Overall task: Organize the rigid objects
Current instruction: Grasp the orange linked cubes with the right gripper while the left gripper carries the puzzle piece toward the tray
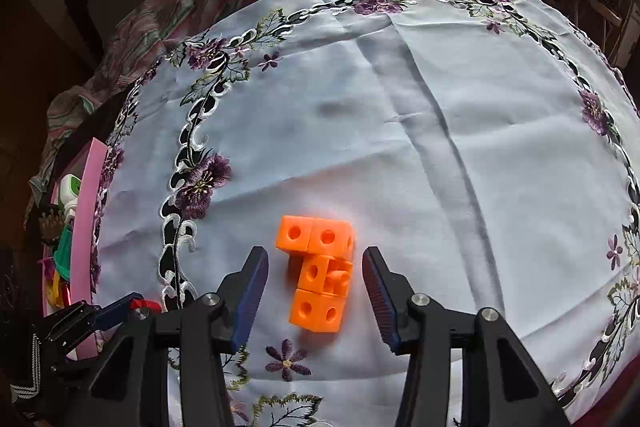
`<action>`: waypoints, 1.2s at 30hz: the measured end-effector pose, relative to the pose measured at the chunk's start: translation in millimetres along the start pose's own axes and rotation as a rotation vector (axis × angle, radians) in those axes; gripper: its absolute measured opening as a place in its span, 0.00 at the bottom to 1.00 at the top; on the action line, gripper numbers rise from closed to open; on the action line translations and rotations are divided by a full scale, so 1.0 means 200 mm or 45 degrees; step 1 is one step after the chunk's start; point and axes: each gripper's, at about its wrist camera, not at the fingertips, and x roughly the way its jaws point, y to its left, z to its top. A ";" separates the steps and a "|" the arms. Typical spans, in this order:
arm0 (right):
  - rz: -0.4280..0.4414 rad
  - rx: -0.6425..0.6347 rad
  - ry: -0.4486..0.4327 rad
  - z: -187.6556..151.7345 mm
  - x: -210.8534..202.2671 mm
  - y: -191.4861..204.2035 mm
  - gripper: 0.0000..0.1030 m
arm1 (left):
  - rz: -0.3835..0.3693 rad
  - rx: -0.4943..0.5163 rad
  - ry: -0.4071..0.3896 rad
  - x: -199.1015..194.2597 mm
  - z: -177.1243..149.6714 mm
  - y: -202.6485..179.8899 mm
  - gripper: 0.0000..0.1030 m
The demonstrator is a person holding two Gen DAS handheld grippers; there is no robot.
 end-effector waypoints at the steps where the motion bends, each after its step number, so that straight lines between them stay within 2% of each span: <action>1: -0.027 -0.018 0.013 0.00 0.02 0.01 0.48 | 0.003 -0.002 -0.009 0.00 0.00 0.00 0.32; 3: -0.094 -0.071 0.039 -0.01 0.05 0.04 0.47 | 0.004 -0.007 -0.030 -0.01 -0.01 0.01 0.32; 4: -0.143 -0.108 0.028 -0.02 0.05 0.05 0.33 | 0.011 0.000 -0.040 -0.01 -0.02 0.00 0.32; 5: -0.175 -0.136 0.019 -0.03 0.05 0.06 0.26 | 0.019 0.008 -0.050 -0.01 -0.02 0.00 0.32; 10: -0.158 -0.165 0.030 -0.04 0.07 0.06 0.26 | 0.055 0.020 -0.075 -0.02 -0.04 -0.02 0.32; 14: -0.115 -0.109 0.030 -0.03 0.07 0.03 0.27 | 0.057 0.004 -0.082 -0.05 -0.04 -0.01 0.32; 21: -0.194 -0.204 -0.032 -0.07 0.08 0.09 0.27 | 0.054 -0.011 -0.126 -0.17 -0.06 -0.01 0.32; 25: -0.232 -0.270 -0.030 -0.07 0.09 0.12 0.27 | 0.077 0.048 -0.185 -0.26 -0.08 -0.06 0.32; 30: -0.250 -0.301 -0.041 -0.07 0.08 0.12 0.27 | 0.037 0.041 -0.197 -0.31 -0.12 -0.07 0.32; 36: -0.305 -0.407 -0.077 -0.09 0.10 0.17 0.25 | 0.046 0.048 -0.197 -0.35 -0.18 -0.08 0.32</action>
